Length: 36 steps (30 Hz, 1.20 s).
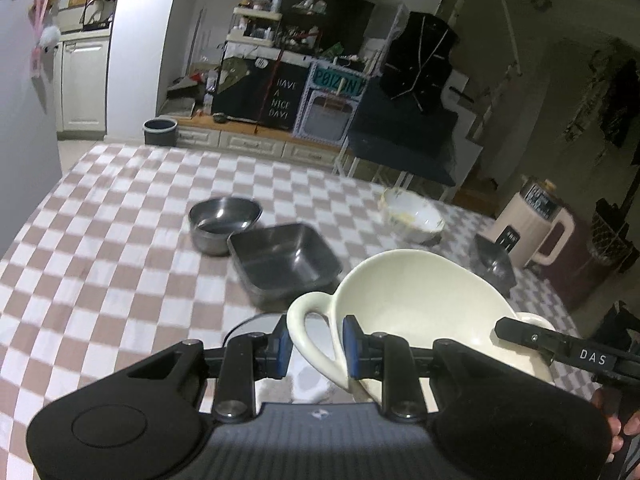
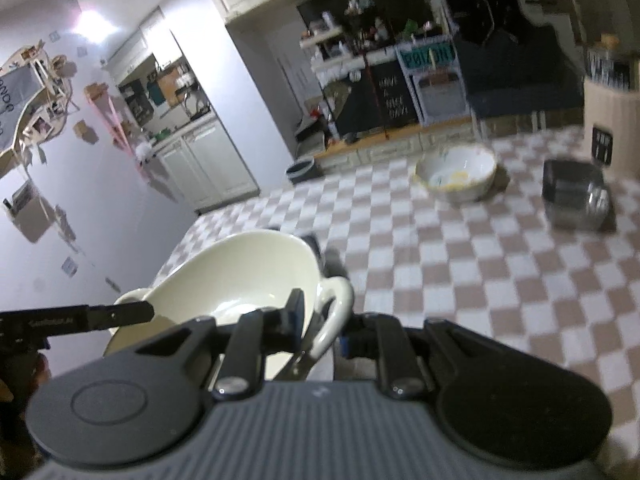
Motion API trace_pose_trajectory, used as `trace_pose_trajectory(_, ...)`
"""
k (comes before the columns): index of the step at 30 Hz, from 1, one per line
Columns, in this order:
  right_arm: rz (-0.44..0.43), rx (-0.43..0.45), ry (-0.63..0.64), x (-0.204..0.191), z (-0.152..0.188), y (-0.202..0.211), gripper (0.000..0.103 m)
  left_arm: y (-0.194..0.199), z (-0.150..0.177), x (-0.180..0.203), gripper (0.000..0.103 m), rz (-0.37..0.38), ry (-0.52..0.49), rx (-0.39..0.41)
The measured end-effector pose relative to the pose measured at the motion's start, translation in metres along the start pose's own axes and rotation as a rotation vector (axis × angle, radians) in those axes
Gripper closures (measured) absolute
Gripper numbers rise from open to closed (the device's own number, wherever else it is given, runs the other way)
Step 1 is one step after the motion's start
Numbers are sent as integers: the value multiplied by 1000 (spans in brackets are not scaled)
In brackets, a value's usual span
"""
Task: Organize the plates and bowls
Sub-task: 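Lift the cream bowl with the left gripper and carry it over the white plate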
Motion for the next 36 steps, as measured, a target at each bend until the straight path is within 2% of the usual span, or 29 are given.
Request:
trace_pose_trajectory(4,9,-30,15,-4,19,-7,83,-7,12,-14,75,3,24,-20)
trace_pose_trajectory(13,1,-59,2,-6,29,-22,82,-7,15,-24,76,-1,38,-16)
trace_pose_trajectory(27,30,-152,6,-13,38,-52,83,-38,24,-57,75,-13,86,-119)
trace_pose_trajectory(36,43,-193,22,-21,43,-69,83,-57,26,-79,74,-8,106,-144)
Point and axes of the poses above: each gripper's, at about its wrist camera, not at the fingertips, and y roughly against the way its jaws point, x to its right, z to its underside, the point moved 7 cm from there along -y, roughly the way its jaws point, and after that the axes turned 6 degrees about -x, right-handed, at the moved point
